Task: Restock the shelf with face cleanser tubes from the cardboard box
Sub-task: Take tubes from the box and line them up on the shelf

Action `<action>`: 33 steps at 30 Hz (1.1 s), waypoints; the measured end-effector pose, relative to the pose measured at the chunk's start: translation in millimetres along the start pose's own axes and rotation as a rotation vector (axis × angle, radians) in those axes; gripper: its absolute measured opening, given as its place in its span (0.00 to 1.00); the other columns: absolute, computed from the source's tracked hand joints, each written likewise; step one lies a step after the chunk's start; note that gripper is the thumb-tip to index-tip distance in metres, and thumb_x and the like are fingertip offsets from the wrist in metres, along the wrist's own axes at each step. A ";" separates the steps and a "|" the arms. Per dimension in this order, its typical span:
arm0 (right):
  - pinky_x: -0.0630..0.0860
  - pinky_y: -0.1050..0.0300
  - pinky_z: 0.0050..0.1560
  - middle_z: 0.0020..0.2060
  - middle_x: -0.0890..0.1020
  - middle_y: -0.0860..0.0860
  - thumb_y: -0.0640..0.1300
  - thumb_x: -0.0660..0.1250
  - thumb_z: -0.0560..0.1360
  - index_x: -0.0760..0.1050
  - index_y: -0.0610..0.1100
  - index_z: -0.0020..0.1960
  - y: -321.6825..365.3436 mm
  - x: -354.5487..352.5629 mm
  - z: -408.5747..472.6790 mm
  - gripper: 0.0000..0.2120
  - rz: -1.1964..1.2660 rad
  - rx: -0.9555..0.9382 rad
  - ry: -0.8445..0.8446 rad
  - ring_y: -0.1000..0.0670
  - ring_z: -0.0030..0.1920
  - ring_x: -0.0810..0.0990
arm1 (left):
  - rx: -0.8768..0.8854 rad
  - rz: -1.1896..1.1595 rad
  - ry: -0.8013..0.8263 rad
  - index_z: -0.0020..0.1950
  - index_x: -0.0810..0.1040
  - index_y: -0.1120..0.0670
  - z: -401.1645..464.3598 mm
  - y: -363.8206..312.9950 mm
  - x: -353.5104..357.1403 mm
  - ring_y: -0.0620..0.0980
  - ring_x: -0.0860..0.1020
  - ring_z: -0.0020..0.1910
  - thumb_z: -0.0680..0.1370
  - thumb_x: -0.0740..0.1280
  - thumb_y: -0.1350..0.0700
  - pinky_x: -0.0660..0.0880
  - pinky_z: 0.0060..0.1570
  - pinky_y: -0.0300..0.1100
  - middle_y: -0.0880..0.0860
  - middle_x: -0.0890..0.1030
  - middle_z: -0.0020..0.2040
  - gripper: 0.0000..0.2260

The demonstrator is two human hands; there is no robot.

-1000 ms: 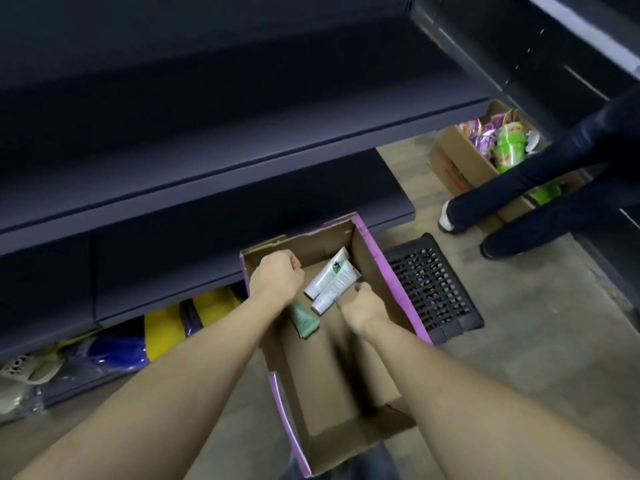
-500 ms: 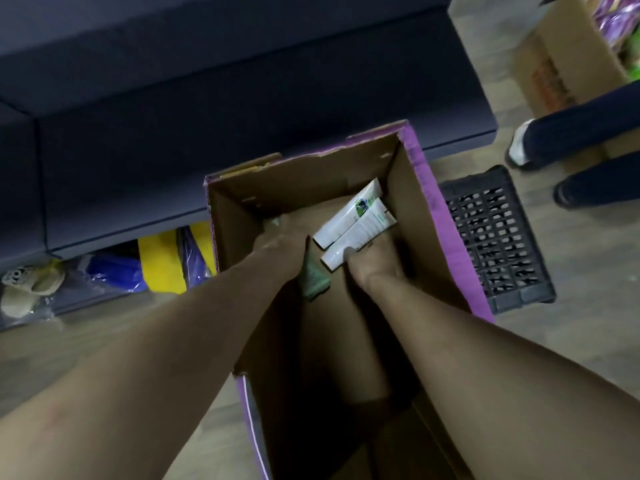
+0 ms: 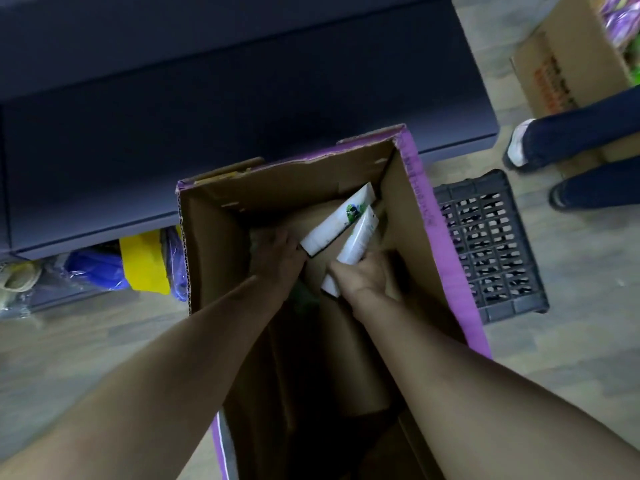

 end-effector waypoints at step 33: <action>0.82 0.48 0.34 0.40 0.79 0.43 0.45 0.68 0.67 0.63 0.46 0.45 29.2 -113.0 -232.3 0.14 0.030 -0.240 0.144 0.45 0.30 0.77 | -0.626 -1.894 -0.163 0.57 0.74 0.62 -252.6 -4.1 -69.7 0.59 0.80 0.45 0.76 0.59 0.50 0.78 0.49 0.47 0.60 0.80 0.47 0.18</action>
Point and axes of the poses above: each hand's wrist, its own z-axis towards the middle knuckle, its own x-axis out of the palm, y = z × x, the point moved 4 cm from there along z, towards the middle knuckle
